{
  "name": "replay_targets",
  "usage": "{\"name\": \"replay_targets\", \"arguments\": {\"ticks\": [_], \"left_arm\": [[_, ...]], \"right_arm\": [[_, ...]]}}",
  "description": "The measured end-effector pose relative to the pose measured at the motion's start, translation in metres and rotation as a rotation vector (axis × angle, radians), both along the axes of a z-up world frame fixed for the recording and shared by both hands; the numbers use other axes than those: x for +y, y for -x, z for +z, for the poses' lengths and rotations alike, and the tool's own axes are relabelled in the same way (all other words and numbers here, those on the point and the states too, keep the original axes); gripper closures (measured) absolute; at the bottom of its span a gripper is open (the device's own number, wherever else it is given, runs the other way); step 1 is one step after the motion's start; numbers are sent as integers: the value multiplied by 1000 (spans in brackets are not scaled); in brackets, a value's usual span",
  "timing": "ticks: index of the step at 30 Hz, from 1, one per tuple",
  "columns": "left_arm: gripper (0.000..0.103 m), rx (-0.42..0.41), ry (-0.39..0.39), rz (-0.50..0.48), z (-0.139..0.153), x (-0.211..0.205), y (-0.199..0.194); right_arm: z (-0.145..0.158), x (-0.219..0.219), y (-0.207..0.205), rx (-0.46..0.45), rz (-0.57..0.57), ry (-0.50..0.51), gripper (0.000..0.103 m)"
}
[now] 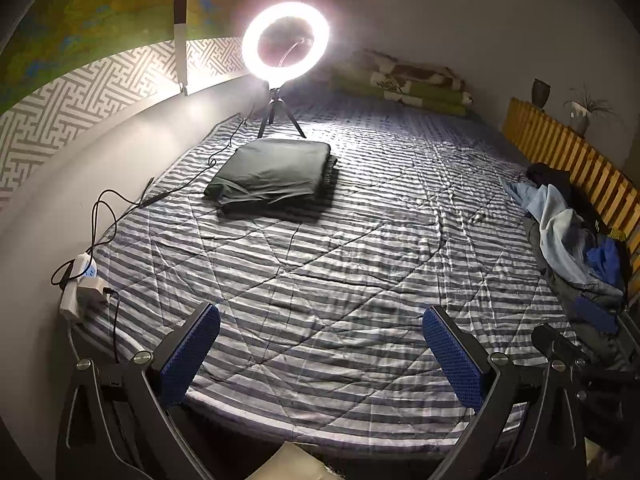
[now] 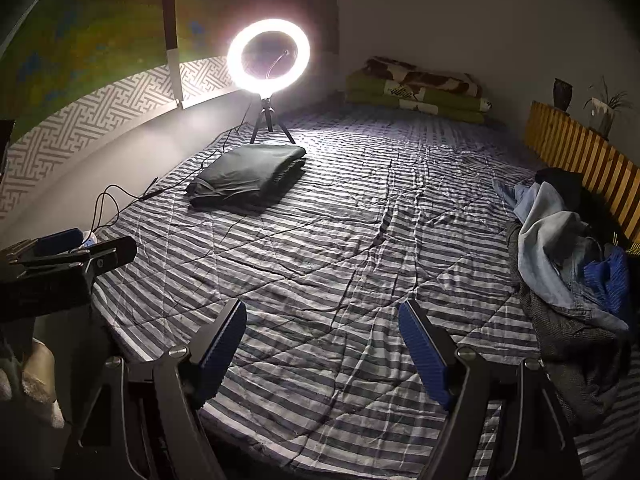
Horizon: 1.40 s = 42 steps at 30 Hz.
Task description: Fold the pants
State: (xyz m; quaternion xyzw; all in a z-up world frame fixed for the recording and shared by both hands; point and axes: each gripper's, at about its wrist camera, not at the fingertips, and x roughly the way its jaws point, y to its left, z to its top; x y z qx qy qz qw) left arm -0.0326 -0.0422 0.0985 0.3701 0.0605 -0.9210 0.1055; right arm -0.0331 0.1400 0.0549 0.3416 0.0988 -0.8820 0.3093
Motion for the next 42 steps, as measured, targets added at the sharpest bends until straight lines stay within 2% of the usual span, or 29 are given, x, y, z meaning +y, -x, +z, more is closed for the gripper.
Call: {"name": "replay_targets", "arguments": {"ticks": [42], "left_arm": [[0,-40,-19,2,-15,-4,4]], "right_arm": [[-14,-1,5,-54,10,-6,28]]}}
